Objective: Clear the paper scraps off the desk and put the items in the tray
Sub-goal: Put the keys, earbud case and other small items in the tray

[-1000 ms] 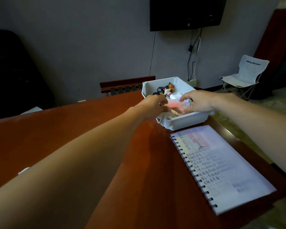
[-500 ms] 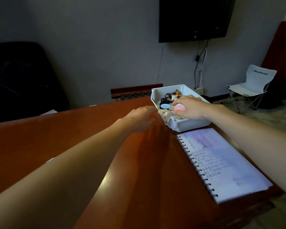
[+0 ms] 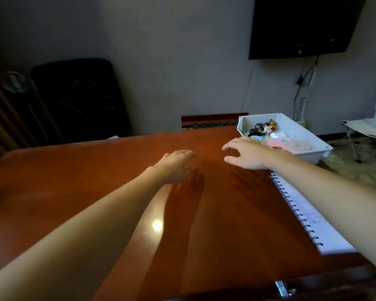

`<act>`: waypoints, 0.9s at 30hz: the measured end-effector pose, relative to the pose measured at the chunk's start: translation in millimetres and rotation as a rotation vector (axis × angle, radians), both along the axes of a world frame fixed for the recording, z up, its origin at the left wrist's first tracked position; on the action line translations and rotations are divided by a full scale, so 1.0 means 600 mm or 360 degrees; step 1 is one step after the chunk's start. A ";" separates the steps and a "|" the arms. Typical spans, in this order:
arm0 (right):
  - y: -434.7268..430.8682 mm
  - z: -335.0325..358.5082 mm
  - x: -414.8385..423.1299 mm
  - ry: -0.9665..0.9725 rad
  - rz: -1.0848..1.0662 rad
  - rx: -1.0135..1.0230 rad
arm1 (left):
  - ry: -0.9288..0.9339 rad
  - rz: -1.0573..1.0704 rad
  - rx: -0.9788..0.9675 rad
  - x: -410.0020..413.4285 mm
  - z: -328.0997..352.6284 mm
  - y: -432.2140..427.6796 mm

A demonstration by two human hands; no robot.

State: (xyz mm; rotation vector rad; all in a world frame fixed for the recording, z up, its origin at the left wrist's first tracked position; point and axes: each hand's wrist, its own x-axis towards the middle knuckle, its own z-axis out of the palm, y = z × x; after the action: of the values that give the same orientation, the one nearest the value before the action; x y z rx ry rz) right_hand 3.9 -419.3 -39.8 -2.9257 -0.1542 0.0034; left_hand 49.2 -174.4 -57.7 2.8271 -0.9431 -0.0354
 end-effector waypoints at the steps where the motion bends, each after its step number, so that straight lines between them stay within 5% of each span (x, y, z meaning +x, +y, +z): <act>1: 0.015 -0.004 0.002 0.0009 0.0030 0.0019 | -0.0004 0.0031 -0.0001 -0.004 -0.003 0.015; 27: 0.381 -0.086 -0.051 0.0231 0.0499 -0.0060 | 0.0170 0.0638 0.0018 -0.120 -0.055 0.328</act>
State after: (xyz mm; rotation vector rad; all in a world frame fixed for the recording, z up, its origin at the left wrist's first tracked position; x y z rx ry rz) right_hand -26.5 -190.8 -91.5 -2.8914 -0.5911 0.2687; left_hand -23.0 22.7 -90.6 2.9326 -0.3446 -0.1412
